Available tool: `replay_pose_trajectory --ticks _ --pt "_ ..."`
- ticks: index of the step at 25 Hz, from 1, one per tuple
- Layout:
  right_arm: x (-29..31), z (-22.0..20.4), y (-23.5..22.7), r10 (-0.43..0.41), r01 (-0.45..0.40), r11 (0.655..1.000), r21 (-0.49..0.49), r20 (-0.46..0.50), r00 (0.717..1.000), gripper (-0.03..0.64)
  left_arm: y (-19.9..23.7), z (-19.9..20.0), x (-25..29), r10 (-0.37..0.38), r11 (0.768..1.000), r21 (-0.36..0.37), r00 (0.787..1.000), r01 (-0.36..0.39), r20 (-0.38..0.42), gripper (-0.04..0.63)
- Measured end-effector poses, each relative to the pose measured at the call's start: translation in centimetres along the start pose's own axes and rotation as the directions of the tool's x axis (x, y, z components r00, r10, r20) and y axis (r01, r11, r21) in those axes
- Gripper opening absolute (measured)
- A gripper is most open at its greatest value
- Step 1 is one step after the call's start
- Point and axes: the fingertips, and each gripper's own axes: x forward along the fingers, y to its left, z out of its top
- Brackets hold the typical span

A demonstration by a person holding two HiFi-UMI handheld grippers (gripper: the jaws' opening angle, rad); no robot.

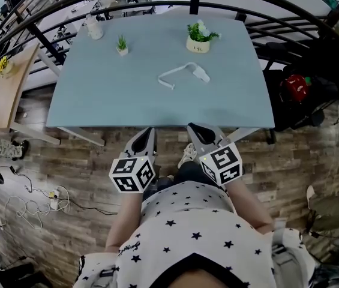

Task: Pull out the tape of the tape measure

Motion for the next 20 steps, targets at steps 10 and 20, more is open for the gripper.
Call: replay_pose_trajectory --ticks 10,20 --pt "0.8 -0.1 0.3 0.023 -0.023 1.000 0.009 0.001 1.000 0.006 0.5 -0.2 0.3 0.002 1.000 -0.006 1.000 -0.002 -0.013 0.008" --pt "1.2 0.6 -0.1 0.031 -0.031 0.999 0.013 0.017 0.999 0.006 0.6 0.0 0.9 0.002 1.000 -0.008 1.000 -0.002 -0.018 0.008"
